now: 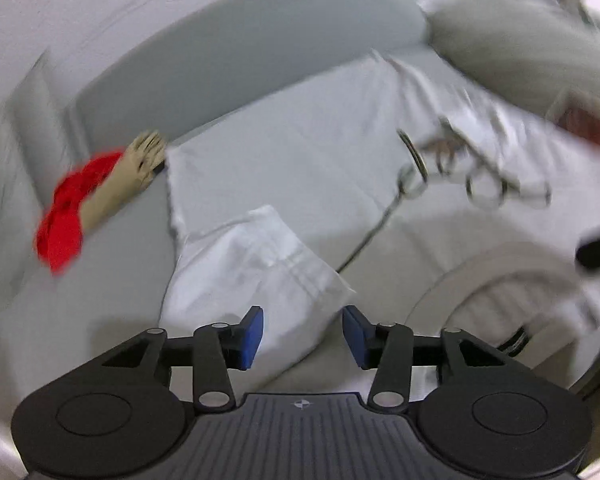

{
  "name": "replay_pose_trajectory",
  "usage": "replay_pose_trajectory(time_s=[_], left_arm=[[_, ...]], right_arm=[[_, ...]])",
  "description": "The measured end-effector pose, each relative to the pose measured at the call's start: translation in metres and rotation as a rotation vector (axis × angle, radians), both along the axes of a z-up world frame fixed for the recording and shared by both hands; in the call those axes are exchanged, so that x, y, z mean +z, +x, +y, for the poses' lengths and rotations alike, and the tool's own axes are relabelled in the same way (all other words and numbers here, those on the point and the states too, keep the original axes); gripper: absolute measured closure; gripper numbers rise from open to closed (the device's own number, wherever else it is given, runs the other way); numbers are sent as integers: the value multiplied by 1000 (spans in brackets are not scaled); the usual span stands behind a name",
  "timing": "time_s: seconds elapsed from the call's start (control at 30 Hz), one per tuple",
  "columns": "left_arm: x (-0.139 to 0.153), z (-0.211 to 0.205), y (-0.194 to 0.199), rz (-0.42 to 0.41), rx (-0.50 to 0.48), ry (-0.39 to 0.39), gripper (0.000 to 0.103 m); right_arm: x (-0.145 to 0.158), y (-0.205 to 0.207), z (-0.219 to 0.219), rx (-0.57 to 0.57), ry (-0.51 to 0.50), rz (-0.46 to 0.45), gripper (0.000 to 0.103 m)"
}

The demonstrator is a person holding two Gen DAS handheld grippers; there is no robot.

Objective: Fold clothes
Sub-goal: 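Fold the held side over toward the shirt center, then open the left gripper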

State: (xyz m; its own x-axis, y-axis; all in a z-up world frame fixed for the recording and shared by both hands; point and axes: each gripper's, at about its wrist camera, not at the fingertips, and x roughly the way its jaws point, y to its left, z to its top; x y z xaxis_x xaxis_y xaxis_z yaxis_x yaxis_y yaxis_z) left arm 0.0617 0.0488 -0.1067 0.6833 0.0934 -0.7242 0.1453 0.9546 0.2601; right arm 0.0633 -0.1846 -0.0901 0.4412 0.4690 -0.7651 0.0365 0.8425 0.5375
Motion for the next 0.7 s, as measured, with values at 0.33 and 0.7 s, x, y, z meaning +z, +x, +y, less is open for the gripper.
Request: replay_pose_trajectory(time_s=[0.33,0.7], left_arm=[[-15,146,-9,56,552,-499,69],[-29,171,-29,91,501,-715,102]], right_arm=[[-7,-17,-21,-1,2,-109,45],[-12,-23,-24,39,-25,-147,47]])
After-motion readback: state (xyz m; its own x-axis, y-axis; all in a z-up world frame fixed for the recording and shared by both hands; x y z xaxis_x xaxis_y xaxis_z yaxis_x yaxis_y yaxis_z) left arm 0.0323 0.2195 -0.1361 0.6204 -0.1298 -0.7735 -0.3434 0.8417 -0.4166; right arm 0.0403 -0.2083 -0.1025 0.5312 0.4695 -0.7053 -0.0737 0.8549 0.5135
